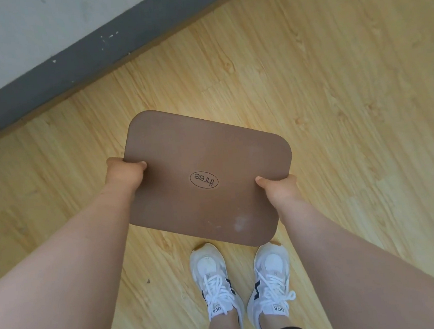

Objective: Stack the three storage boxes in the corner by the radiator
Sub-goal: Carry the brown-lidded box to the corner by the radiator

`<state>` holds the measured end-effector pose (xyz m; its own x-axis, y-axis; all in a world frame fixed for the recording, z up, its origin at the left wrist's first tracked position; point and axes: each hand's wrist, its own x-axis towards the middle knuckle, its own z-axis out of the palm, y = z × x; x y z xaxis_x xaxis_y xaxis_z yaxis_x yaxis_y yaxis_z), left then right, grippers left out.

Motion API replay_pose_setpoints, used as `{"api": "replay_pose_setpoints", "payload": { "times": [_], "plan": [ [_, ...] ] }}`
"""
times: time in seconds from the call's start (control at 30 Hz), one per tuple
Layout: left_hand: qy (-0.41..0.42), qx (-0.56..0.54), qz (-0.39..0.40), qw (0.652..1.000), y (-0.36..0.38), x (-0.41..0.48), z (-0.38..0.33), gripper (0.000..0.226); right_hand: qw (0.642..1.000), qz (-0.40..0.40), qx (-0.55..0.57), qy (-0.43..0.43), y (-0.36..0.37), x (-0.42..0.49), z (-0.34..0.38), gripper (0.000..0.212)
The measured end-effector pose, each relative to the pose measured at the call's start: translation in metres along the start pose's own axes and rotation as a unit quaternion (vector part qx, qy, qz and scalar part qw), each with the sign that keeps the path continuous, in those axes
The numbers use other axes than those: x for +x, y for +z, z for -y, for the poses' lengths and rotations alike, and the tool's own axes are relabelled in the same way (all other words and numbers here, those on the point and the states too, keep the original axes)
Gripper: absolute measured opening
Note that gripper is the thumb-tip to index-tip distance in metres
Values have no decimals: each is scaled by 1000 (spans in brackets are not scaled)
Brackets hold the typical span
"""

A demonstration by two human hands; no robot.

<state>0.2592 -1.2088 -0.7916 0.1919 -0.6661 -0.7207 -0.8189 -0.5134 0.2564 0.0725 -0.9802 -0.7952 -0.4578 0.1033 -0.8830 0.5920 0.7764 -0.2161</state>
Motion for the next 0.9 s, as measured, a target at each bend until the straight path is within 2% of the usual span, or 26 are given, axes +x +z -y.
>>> {"api": "replay_pose_setpoints", "payload": {
  "times": [0.23,0.53,0.9],
  "plan": [
    [-36,-34,41,998,-6,-14,18,32,999,-23,-17,-19,-16,-3,-1,67],
    [-89,-72,63,991,-33,-101,26,38,996,-48,-62,-48,-75,-65,28,63],
    [-29,-122,56,990,-129,-244,-33,35,992,-52,-35,-108,-173,-209,70,65]
  ]
}}
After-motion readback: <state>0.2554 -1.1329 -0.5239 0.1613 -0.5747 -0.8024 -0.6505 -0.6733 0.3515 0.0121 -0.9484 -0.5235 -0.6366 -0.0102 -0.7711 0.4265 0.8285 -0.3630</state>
